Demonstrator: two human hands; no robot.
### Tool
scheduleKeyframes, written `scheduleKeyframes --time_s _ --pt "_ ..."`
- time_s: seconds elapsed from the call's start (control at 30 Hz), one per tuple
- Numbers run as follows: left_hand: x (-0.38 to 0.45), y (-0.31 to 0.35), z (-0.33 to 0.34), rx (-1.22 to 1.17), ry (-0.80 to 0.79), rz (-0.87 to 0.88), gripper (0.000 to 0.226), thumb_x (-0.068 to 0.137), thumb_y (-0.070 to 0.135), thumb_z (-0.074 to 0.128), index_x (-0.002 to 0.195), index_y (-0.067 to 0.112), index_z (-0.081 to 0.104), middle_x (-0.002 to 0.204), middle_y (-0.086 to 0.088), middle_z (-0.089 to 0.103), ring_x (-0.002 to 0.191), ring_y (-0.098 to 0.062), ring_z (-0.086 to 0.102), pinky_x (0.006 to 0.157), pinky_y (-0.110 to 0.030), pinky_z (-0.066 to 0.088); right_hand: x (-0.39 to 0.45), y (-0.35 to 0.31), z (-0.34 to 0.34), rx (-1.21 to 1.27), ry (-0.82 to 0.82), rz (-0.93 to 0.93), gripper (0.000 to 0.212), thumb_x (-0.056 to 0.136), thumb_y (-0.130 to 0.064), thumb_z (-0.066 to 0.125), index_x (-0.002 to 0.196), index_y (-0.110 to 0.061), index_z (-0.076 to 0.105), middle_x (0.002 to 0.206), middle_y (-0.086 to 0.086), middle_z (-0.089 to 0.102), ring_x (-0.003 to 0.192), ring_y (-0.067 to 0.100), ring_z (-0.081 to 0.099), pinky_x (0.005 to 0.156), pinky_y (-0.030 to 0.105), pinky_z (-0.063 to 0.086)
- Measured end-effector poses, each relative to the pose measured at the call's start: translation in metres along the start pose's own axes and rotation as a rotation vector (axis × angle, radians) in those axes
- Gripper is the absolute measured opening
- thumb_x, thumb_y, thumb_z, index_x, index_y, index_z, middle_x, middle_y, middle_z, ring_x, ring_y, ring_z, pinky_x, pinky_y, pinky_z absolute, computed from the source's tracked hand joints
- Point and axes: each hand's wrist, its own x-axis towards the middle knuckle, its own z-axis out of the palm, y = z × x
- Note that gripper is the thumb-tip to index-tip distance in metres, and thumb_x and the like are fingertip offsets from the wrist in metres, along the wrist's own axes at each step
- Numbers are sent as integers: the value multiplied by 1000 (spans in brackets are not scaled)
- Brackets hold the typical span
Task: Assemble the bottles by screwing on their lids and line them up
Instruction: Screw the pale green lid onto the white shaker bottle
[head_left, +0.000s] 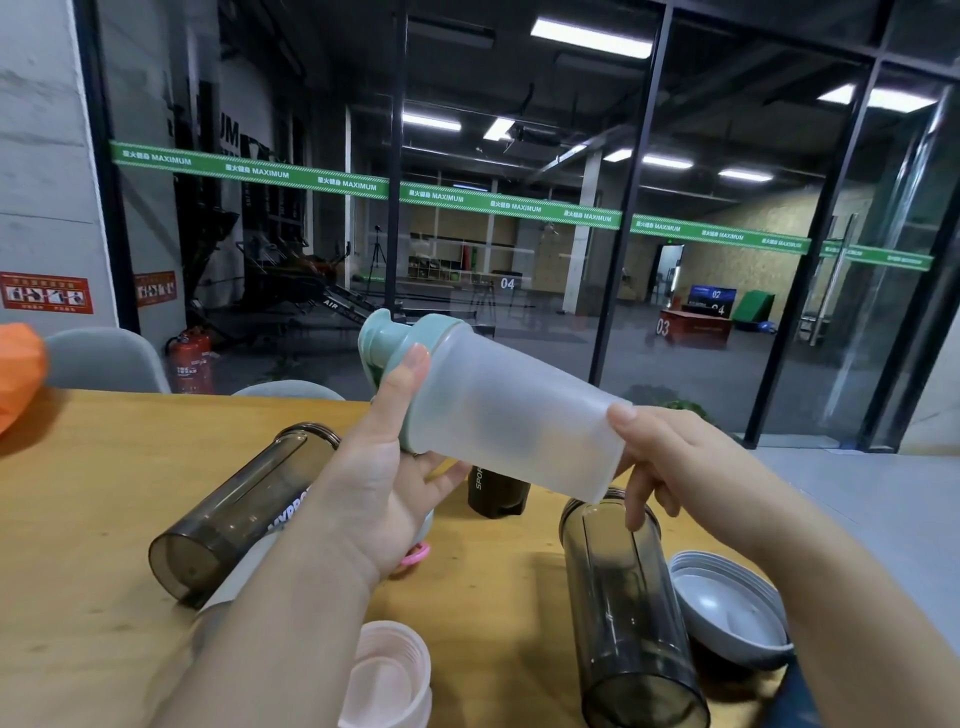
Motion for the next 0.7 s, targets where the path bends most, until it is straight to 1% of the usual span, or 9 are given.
scheduleKeyframes --time_s 0.1,0.17,0.23,0.27,0.33,0.37,0.47,0.53,0.7 --pt "0 0 -1 3 -2 -5 60 64 49 62 119 26 61 107 2 74 106 -21 66 97 -45 45 1 2 1 40 -1 19 77 68 -78 23 91 -22 71 78 -6 74 54 11 63 62 29 39" --pt "0 0 -1 0 10 2 59 64 49 63 118 27 62 106 2 74 106 -21 67 96 -44 46 1 3 1 51 35 15 72 70 -78 27 98 -27 68 82 -10 73 58 9 65 62 30 44" --pt "1 0 -2 -9 26 9 55 65 48 63 115 27 63 106 2 74 106 -21 67 95 -44 47 0 3 2 87 67 -32 67 68 -76 41 118 -33 54 92 -15 68 70 4 68 67 30 51" --pt "1 0 -2 -13 34 9 53 65 48 63 114 27 63 106 2 74 106 -20 67 93 -43 47 1 3 2 102 57 -68 74 64 -74 53 128 -39 42 105 -19 62 79 3 68 71 29 54" --pt "2 1 -2 -26 44 11 54 65 48 64 114 27 63 105 3 74 105 -20 67 89 -41 49 1 2 1 61 21 -132 95 54 -67 74 133 -54 21 123 -25 46 90 5 67 78 31 56" --pt "2 1 -2 -33 49 12 54 64 48 64 114 27 63 106 3 74 105 -20 67 89 -41 49 1 2 1 11 8 -155 98 54 -62 79 130 -58 17 126 -28 41 91 4 65 80 31 56" --pt "2 1 -3 -41 64 16 54 64 48 65 114 27 63 107 2 74 105 -21 67 94 -44 47 1 1 2 -79 12 -184 89 61 -41 83 117 -62 17 124 -29 38 90 0 62 82 30 55" --pt "2 0 -4 -39 63 14 54 65 48 65 115 27 62 106 2 74 104 -21 68 94 -45 47 1 1 2 -79 17 -182 80 63 -36 83 112 -58 24 119 -28 44 86 1 63 80 31 56" --pt "3 0 -3 -40 63 -4 54 66 48 64 115 27 63 103 2 75 103 -21 68 94 -44 47 0 2 0 -86 13 -164 65 65 -49 77 114 -49 35 111 -23 52 80 5 64 72 32 57"
